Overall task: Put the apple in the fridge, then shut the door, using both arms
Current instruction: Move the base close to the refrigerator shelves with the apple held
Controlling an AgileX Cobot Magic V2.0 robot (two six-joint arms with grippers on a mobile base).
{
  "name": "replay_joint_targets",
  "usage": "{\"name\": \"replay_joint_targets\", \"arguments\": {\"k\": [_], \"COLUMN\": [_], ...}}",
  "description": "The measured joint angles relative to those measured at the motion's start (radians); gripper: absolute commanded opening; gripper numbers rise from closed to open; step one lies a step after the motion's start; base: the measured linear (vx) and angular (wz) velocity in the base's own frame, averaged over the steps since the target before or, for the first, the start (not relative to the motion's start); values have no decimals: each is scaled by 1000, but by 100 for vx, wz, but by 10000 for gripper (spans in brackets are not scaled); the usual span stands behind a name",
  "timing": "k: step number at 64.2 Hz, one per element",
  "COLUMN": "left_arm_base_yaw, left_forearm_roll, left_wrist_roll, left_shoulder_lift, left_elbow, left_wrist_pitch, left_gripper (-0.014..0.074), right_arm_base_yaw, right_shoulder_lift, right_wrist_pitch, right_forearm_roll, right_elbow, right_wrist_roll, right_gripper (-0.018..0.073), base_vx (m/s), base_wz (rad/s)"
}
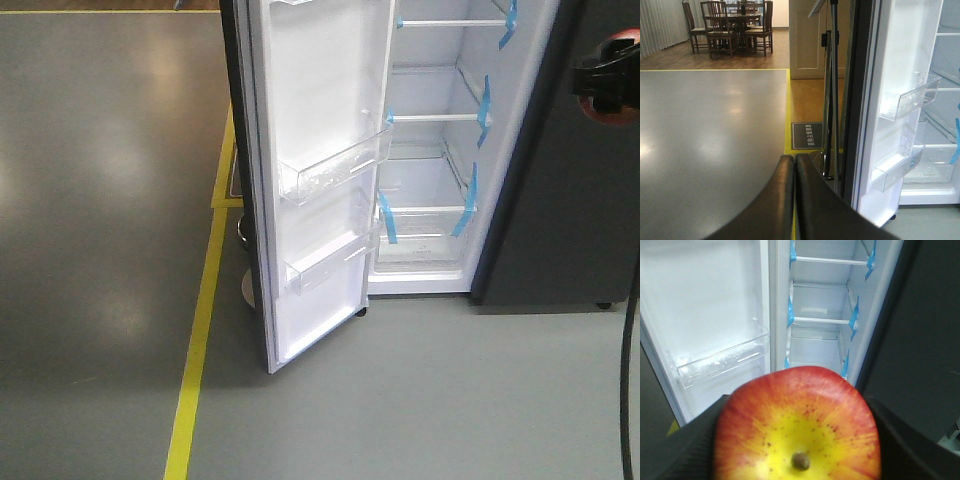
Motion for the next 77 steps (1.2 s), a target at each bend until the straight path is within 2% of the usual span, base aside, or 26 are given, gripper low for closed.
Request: {"name": "replay_joint_targets", "arguments": {"k": [77], "left_arm_base_yaw": [0], "left_forearm_roll": [0], "left_wrist_roll": [0], "left_shoulder_lift": [0], "left_elbow": [0], "left_wrist_pitch": [0], "left_gripper": [-6], "right_arm_base_yaw": [0], "right_shoulder_lift": [0], "right_wrist_pitch": [0], "right_forearm_roll": [0], "right_elbow": [0], "right_wrist_roll": [0], "right_gripper": [71], "base_vx": [9], "base_wz": [0]}}
